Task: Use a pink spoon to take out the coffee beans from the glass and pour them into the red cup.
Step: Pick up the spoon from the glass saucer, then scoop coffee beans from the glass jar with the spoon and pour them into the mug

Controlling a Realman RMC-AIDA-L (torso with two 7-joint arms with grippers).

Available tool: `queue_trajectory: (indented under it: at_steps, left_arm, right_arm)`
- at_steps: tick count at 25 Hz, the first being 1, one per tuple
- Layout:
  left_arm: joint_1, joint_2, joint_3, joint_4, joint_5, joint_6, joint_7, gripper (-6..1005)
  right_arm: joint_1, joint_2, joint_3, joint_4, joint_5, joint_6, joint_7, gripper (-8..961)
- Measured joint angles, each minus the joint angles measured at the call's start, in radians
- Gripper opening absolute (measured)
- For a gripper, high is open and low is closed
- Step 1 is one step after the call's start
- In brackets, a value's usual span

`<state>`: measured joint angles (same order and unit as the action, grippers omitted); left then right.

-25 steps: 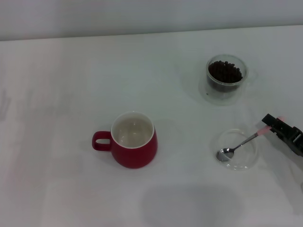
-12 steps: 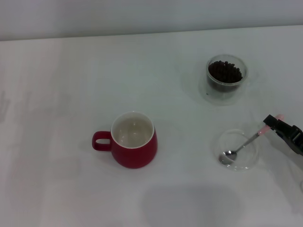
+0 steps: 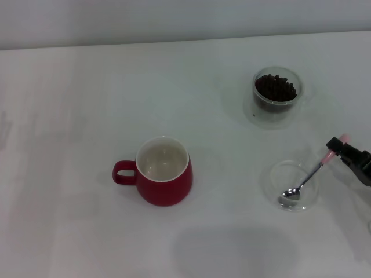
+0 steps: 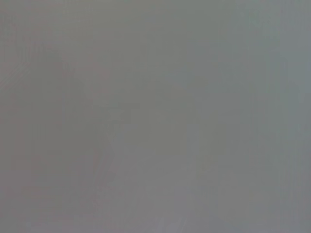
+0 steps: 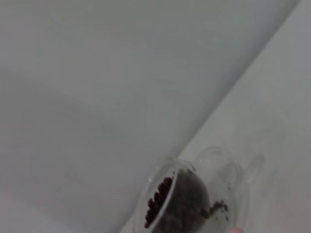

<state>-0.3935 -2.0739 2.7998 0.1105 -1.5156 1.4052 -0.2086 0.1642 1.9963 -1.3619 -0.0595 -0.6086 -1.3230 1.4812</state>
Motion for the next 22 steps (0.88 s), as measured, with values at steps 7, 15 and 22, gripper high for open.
queue_trajectory:
  at_steps: [7,15,22]
  left_arm:
    - [0.000,0.000,-0.004,0.001,-0.003,0.000,-0.007,891]
    - [0.001,0.000,-0.005,0.000,-0.007,0.000,-0.022,891]
    - [-0.002,0.001,-0.005,0.000,-0.008,0.000,-0.023,892]
  right_arm:
    - [0.003,0.001,0.040,-0.002,0.010,-0.032,0.000,143]
    - [0.017,0.000,0.052,-0.017,0.026,-0.077,0.003,142]
    - [0.039,-0.003,0.095,-0.097,0.029,-0.144,0.013,143]
